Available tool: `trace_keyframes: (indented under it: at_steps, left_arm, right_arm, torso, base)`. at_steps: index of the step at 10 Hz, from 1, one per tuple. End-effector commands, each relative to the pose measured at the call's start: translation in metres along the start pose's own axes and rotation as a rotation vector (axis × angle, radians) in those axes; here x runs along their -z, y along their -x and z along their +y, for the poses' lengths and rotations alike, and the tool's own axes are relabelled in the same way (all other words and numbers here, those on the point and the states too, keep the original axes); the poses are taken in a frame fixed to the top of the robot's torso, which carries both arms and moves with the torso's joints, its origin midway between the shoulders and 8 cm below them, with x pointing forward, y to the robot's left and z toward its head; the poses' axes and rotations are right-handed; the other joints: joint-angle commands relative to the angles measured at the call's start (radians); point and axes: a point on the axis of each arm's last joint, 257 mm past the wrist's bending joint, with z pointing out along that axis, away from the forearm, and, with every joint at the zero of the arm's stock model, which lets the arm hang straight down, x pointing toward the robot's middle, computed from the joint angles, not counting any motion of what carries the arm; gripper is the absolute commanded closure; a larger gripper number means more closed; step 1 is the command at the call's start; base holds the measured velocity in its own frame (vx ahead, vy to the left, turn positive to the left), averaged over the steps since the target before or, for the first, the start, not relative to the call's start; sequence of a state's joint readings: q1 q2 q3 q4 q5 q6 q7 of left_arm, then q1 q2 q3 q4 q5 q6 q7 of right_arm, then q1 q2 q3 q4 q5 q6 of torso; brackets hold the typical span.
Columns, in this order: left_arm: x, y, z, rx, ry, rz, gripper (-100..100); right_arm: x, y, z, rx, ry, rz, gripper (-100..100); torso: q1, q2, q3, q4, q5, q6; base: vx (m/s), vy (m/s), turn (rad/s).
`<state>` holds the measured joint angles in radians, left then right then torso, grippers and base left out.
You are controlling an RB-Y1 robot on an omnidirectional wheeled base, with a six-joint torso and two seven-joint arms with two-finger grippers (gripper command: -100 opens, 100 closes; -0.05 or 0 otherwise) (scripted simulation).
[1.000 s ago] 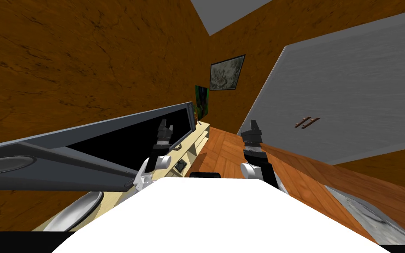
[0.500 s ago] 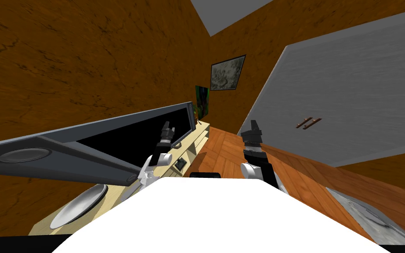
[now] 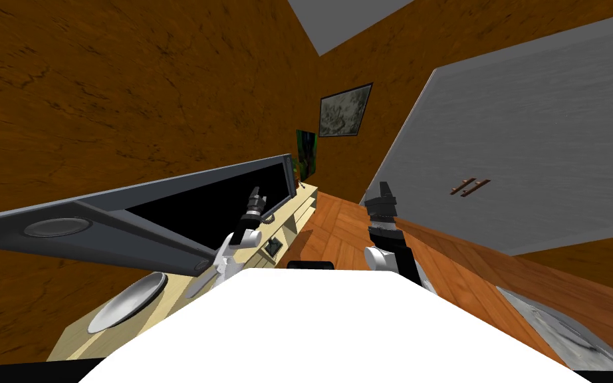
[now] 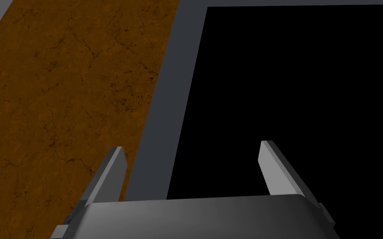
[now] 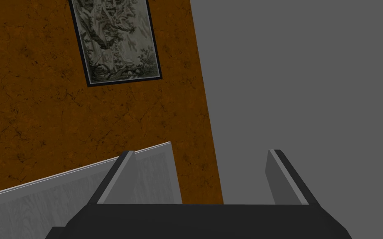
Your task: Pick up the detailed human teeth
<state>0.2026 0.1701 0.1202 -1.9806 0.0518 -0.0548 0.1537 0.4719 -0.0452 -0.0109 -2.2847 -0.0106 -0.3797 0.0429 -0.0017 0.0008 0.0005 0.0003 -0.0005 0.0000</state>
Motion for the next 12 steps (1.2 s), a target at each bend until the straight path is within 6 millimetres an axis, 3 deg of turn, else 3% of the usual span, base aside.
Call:
trace_keyframes:
  at_steps: [1,2,12]
  left_arm:
    - [-0.003,0.007,0.022,0.026,0.064,-0.017,-100]
    - [-0.003,0.008,0.025,0.026,0.075,-0.019,-100]
    - [0.002,0.035,0.124,0.163,0.383,-0.119,-100]
  right_arm:
    - [0.000,0.000,0.000,0.000,0.000,0.000,0]
    - [0.000,0.000,0.000,0.000,0.000,0.000,0]
    - [0.000,0.000,0.000,0.000,0.000,0.000,0]
  torso:
    - [0.000,0.000,0.000,0.000,0.000,0.000]
    - [0.000,0.000,0.000,0.000,0.000,0.000]
    - [0.001,-0.004,-0.002,-0.001,0.000,0.000]
  base:
    - [-0.008,-0.029,0.041]
    - [-0.003,-0.026,0.024]
    - [0.018,-0.015,0.033]
